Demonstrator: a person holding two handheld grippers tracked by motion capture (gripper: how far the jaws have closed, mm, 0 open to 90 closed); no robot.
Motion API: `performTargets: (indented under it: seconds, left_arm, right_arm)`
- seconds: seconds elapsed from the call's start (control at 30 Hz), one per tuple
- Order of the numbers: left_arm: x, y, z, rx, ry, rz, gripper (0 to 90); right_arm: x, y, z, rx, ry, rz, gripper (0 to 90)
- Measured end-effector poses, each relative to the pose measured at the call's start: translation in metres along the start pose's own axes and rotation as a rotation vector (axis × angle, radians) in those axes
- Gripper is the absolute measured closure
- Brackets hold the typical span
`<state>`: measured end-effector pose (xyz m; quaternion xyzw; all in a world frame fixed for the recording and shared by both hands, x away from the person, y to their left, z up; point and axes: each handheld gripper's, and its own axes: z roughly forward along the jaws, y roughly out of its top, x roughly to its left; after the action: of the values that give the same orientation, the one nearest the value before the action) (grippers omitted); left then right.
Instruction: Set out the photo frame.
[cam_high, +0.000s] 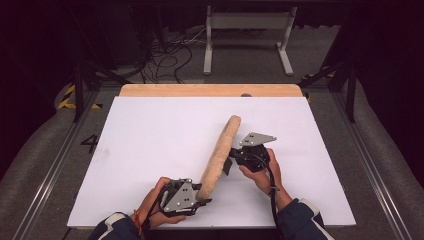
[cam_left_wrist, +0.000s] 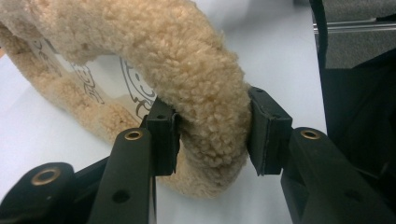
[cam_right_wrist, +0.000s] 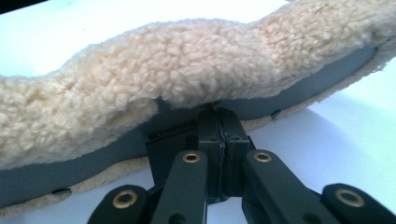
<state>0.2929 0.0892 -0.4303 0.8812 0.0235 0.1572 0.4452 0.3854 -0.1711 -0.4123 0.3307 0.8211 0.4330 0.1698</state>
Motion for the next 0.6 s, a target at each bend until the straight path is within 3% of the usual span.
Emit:
performTargets:
  seconds: [0.4,0.53,0.6]
  left_arm:
    - [0.003,0.005,0.014,-0.035,-0.007,-0.039,52.9]
    - [0.003,0.002,0.011,-0.033,-0.01,-0.039,53.8]
    - [0.003,0.0,0.012,-0.008,-0.019,-0.029,52.9]
  right_arm:
    - [-0.008,0.004,-0.002,-0.015,-0.013,0.035,85.9]
    - [-0.008,0.008,-0.014,-0.026,-0.034,0.059,79.7]
    - [-0.008,0.011,-0.022,-0.036,-0.058,0.079,78.4]
